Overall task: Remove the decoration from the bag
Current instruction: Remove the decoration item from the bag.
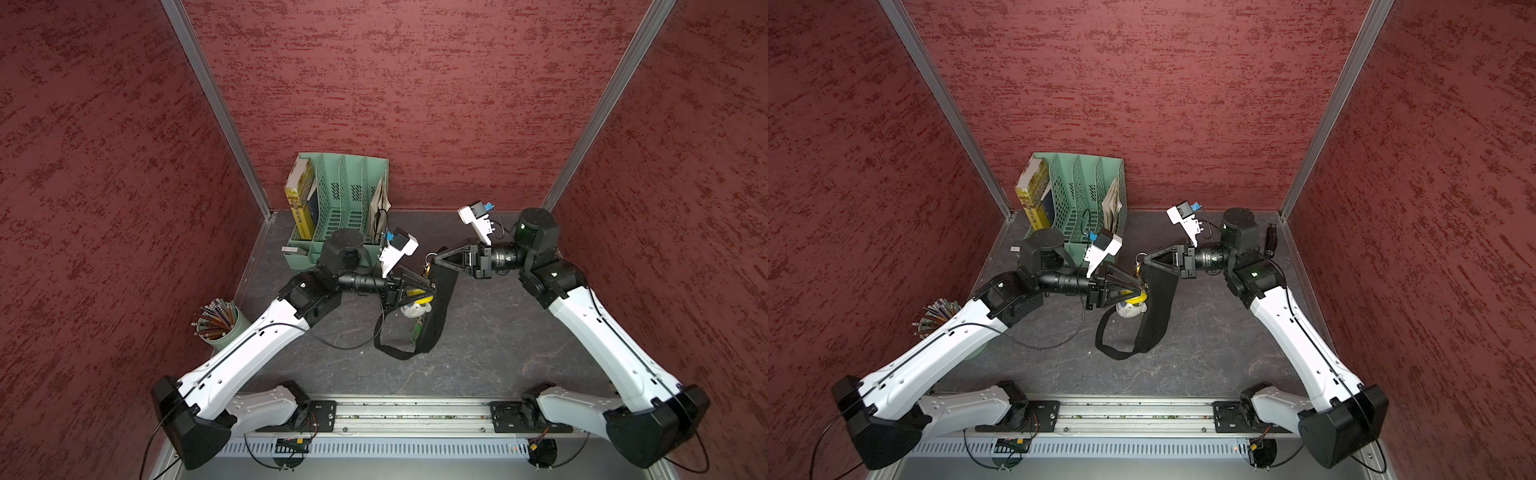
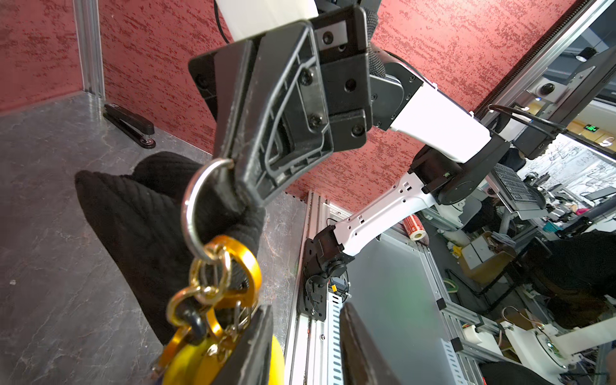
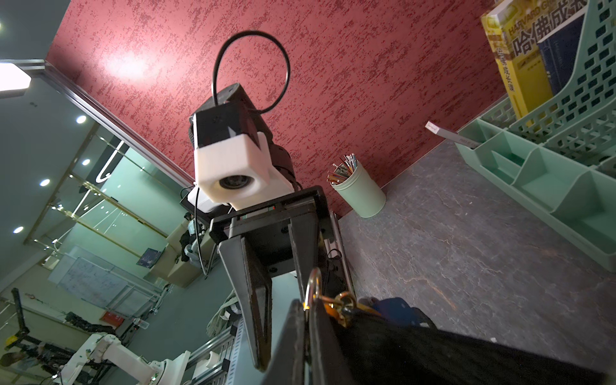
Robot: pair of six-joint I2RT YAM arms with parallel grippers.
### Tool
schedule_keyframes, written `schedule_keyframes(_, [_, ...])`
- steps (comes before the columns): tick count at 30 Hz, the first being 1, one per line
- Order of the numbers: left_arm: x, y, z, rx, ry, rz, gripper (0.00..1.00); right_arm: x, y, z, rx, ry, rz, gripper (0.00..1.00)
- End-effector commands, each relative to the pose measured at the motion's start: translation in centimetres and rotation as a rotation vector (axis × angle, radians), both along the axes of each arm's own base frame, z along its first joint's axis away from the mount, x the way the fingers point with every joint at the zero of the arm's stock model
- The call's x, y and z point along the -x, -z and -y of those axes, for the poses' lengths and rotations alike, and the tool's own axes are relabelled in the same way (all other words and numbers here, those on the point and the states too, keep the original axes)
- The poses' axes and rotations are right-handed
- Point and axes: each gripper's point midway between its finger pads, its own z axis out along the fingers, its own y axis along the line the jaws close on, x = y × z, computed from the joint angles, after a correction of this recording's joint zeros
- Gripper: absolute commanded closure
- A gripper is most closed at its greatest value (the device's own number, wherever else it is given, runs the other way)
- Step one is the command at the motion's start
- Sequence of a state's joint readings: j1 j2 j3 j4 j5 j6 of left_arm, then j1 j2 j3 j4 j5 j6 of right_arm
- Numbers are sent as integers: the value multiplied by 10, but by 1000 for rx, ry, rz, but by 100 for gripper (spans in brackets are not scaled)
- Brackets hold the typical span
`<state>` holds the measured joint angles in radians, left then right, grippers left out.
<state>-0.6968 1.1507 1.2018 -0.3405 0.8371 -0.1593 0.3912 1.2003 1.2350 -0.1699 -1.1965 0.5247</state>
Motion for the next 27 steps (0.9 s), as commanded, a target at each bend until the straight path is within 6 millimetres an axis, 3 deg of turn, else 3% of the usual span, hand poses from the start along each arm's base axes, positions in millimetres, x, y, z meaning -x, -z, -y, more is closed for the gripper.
schedule_keyframes(1, [1,-9,-6,6,-21,49,64,7,-24,3,-25,18,91,100])
schedule_keyframes(13, [-7,-7,-8,0,-51,59,64,7,-21,4,-12,39,87,100])
schedule_keyframes(19, [-18,-5,-8,-6,-95,63,63,10,-24,5,-15,37,92,100])
schedule_keyframes(27, [-16,-4,2,31,-39,28,61,14,-34,6,-42,25,108,100])
